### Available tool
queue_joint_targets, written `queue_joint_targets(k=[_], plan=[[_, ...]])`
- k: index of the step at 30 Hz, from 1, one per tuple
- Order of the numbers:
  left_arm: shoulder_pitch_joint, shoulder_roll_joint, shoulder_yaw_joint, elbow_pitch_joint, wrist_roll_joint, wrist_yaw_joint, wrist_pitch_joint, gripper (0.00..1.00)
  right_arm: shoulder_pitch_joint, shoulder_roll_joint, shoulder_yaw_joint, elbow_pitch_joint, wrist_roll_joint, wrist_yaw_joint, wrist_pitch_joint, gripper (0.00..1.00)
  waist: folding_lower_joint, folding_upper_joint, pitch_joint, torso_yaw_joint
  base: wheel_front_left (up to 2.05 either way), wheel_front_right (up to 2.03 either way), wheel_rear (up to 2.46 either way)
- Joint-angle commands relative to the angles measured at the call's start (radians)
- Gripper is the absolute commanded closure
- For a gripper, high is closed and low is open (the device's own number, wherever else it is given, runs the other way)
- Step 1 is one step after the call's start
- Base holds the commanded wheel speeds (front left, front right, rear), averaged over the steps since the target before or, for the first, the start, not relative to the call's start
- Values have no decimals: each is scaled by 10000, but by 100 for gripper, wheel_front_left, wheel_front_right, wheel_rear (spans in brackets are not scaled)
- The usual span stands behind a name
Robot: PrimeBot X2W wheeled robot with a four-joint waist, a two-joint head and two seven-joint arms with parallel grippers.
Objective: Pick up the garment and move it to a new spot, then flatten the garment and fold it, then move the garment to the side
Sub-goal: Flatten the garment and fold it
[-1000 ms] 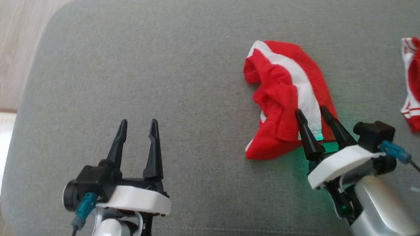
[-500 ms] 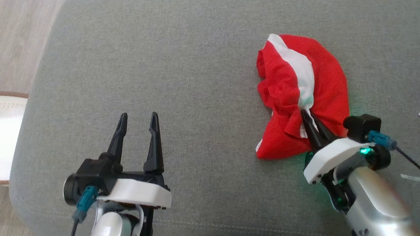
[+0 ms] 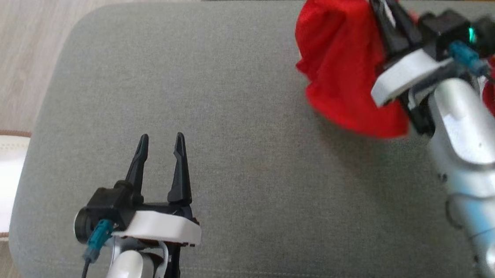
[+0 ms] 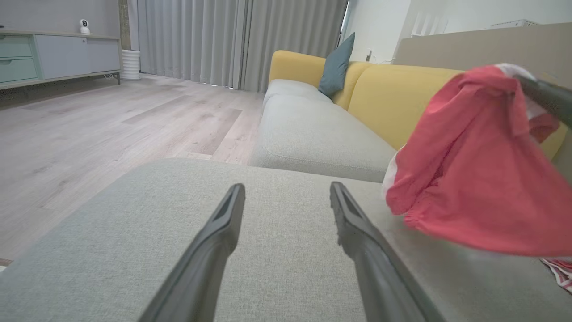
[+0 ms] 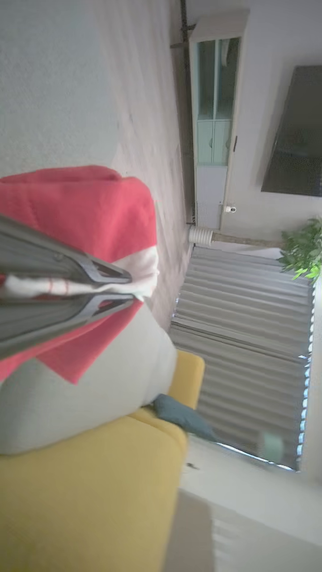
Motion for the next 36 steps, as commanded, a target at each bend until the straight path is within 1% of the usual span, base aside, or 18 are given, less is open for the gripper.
queue_joint_targets(k=[1,4,7,9,10,15,17,18,23,28,33,34,35,36], plan=[[-275,15,287,-339,-77,71,-51,0,-589,-287,686,-554,-353,-7,-71,100,0,0,-167,38,0,0,0],[-174,15,305,-370,-131,119,-51,0,-1004,-962,2129,-863,-956,-7,-308,100,0,0,-320,62,0,0,0],[-81,15,331,-385,-147,143,-51,0,-1003,-1606,3993,-960,-1137,-7,-489,100,0,0,-433,61,0,0,0],[-32,15,329,-390,-151,152,-51,0,-782,-2033,5165,-864,-894,-7,-529,100,0,0,-487,65,0,0,0],[-12,15,326,-399,-155,161,-51,0,-643,-2234,5590,-845,-681,-7,-543,100,0,0,-499,62,0,0,0],[79,14,377,-462,-118,182,-51,0,118,-3085,7090,-909,528,-7,-533,100,0,0,-446,-155,0,0,0],[82,14,420,-475,-73,161,-51,0,353,-3401,7422,-1032,1045,-7,-482,100,0,0,-406,-286,0,0,0],[82,14,420,-475,-73,161,-51,0,353,-3401,7422,-1032,1045,-7,-482,100,0,0,-406,-286,0,0,0],[63,14,545,-487,-10,125,-51,0,950,-4191,7686,-1495,2179,-7,-285,100,0,0,-347,-651,0,0,0],[58,14,569,-456,15,78,-51,0,1609,-4652,7293,-1934,2619,-7,-140,100,0,0,-335,-1032,0,0,0],[66,14,605,-375,73,41,-51,0,2327,-4659,6671,-2202,2457,-7,38,100,0,0,-390,-1362,0,0,0],[66,14,613,-361,84,32,-51,0,2450,-4633,6544,-2240,2362,-7,53,48,0,0,-404,-1420,0,0,0],[62,14,618,-350,96,23,-51,0,2595,-4575,6405,-2264,2349,-7,77,0,0,0,-421,-1472,0,0,0],[57,14,619,-336,105,12,-51,0,2727,-4532,6326,-2315,2316,-7,94,0,0,0,-438,-1515,0,0,0]])
